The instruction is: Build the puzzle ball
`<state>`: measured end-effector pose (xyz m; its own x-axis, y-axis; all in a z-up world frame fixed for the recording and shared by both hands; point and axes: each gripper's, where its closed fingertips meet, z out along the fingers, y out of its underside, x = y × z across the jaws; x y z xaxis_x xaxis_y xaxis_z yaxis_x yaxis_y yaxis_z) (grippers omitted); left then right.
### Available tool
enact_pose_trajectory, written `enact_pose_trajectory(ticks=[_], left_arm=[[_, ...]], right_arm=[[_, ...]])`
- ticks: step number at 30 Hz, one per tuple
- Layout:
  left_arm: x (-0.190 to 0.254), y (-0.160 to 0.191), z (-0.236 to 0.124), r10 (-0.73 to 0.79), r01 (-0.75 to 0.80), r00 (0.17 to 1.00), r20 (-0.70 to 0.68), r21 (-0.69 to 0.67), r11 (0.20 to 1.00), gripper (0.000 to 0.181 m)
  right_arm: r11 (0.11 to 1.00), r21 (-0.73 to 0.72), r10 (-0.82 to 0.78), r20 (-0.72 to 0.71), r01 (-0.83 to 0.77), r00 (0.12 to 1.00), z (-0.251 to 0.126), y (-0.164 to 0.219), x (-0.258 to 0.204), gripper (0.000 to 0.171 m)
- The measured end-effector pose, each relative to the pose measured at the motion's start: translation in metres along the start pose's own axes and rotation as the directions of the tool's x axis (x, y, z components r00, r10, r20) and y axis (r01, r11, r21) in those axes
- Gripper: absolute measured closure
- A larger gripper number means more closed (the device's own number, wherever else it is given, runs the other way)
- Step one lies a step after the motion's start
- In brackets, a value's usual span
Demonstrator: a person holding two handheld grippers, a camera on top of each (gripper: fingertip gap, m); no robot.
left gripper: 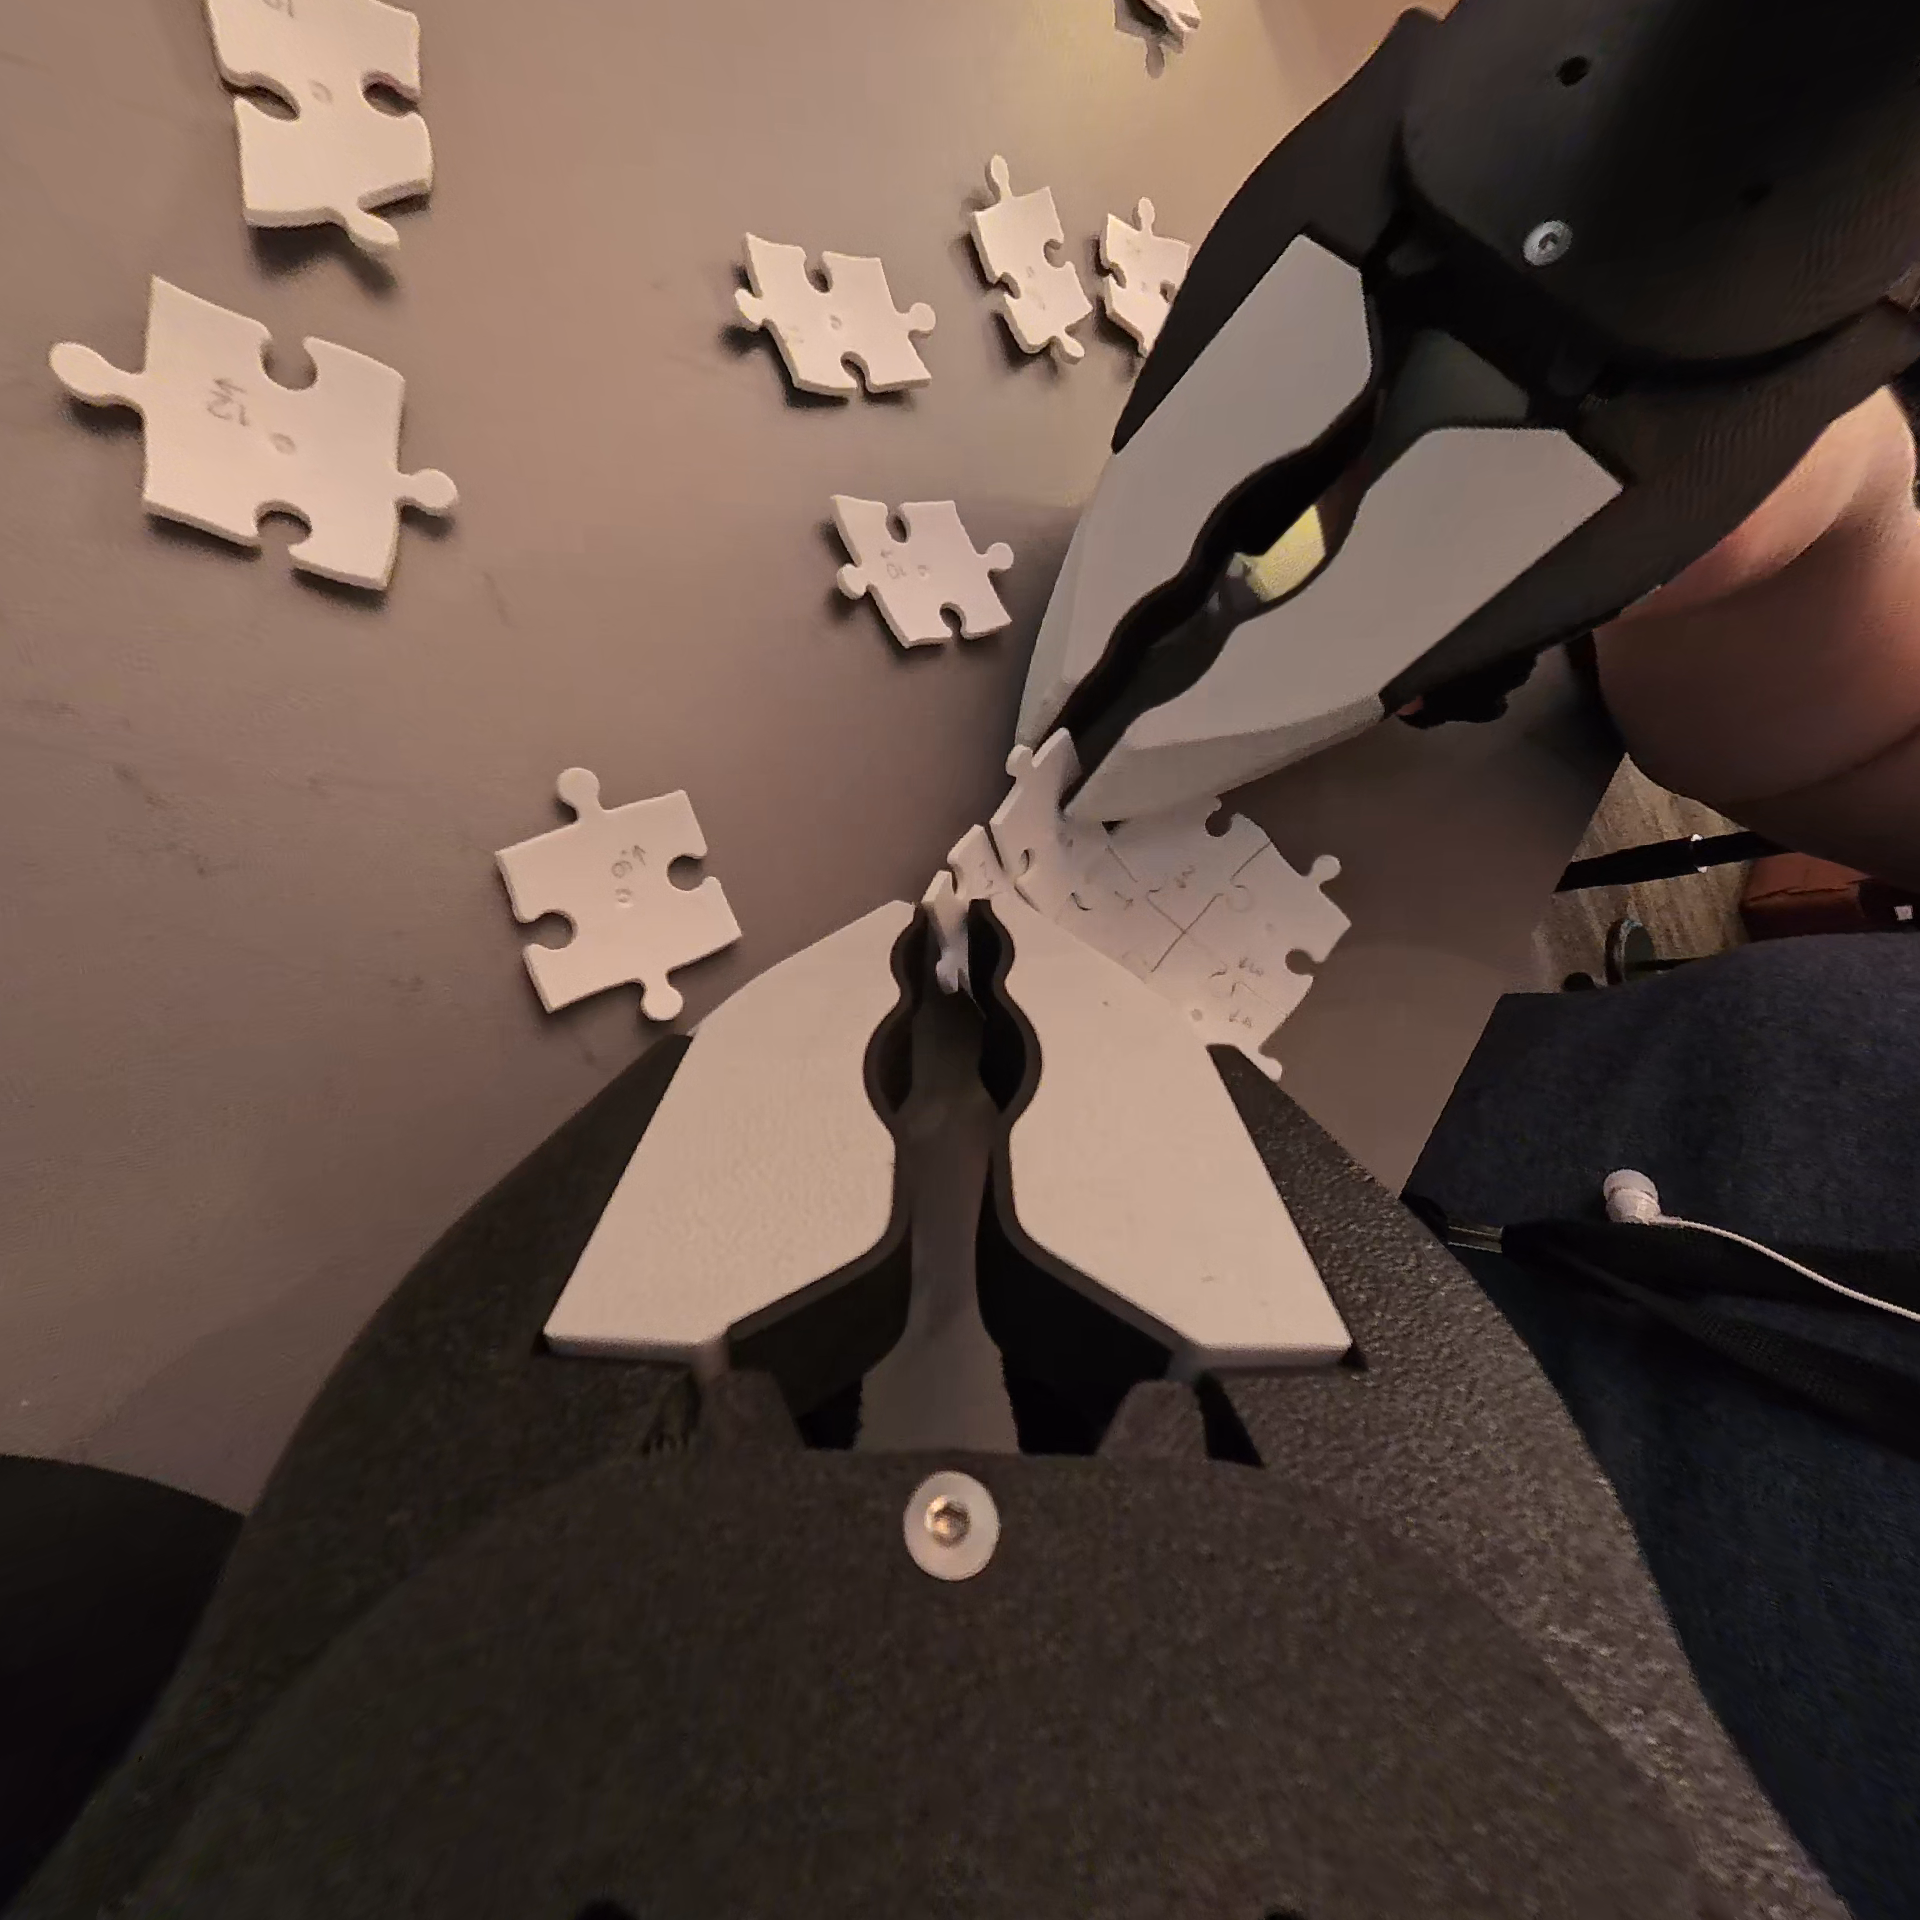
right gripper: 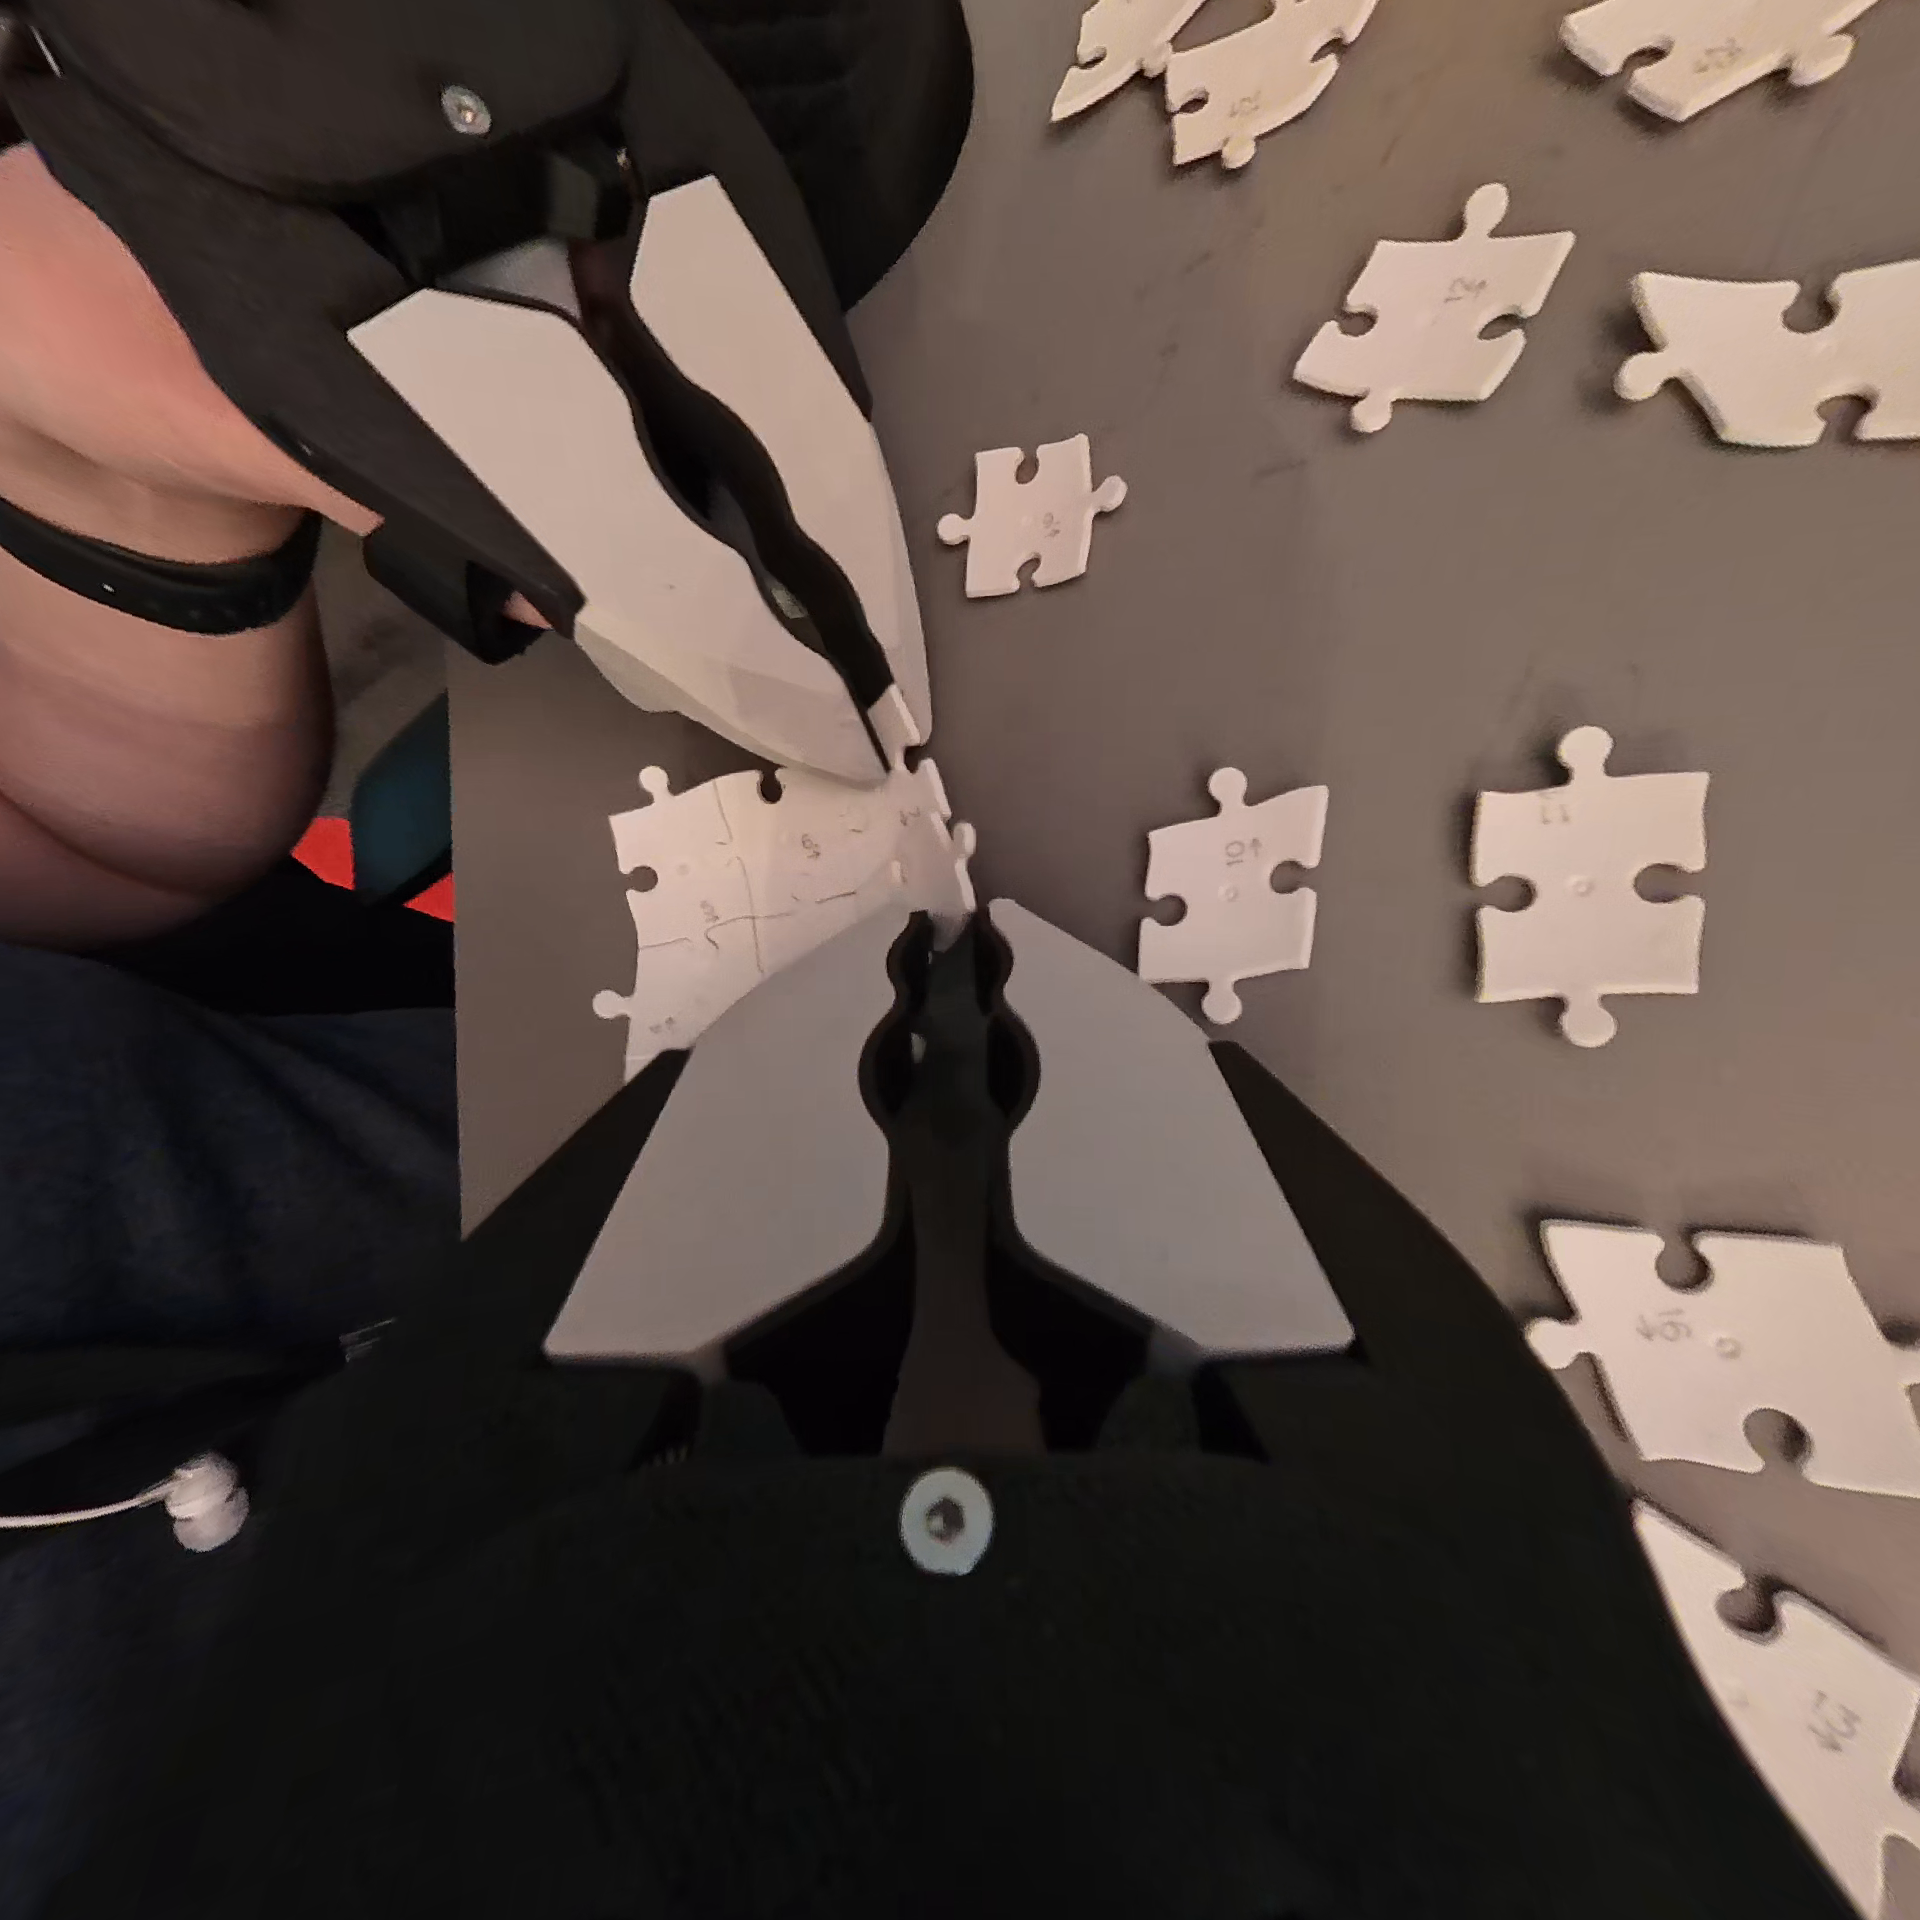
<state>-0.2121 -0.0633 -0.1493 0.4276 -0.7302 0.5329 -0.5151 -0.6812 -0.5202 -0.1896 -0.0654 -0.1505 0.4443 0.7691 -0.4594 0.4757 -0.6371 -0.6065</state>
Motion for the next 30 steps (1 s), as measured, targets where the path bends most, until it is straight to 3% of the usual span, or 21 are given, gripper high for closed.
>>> enact_pose_trajectory(ticks=[5, 16, 21, 23, 27, 30], left_arm=[[-0.001, -0.002, 0.001, -0.007, 0.007, 1.0, 0.007, -0.002, 1.0, 0.174], [-0.001, -0.003, 0.0, -0.012, 0.012, 1.0, 0.027, -0.01, 1.0, 0.174], [-0.001, -0.002, 0.001, -0.02, 0.021, 0.999, 0.025, -0.016, 1.0, 0.174], [-0.001, -0.001, 0.001, -0.025, 0.025, 0.999, 0.025, -0.018, 1.0, 0.174], [-0.001, -0.002, 0.001, -0.032, 0.032, 0.999, 0.036, -0.019, 0.999, 0.174], [-0.001, -0.001, 0.001, -0.056, 0.056, 0.998, 0.039, -0.021, 0.998, 0.174]], right_arm=[[0.997, -0.028, -0.078, -0.062, 0.077, 0.995, 0.0, 0.0, 0.003, 0.149], [0.963, 0.016, -0.265, -0.116, 0.269, 0.957, -0.011, -0.011, -0.003, 0.147], [0.939, 0.016, -0.344, -0.029, 0.345, 0.938, -0.022, -0.011, -0.002, 0.139], [0.925, -0.011, -0.38, 0.032, 0.381, 0.924, -0.022, -0.008, -0.006, 0.141], [0.883, -0.118, -0.456, 0.018, 0.455, 0.89, -0.017, 0.0, 0.004, 0.141], [0.899, -0.095, -0.425, 0.047, 0.427, 0.904, -0.01, -0.003, 0.002, 0.15]])
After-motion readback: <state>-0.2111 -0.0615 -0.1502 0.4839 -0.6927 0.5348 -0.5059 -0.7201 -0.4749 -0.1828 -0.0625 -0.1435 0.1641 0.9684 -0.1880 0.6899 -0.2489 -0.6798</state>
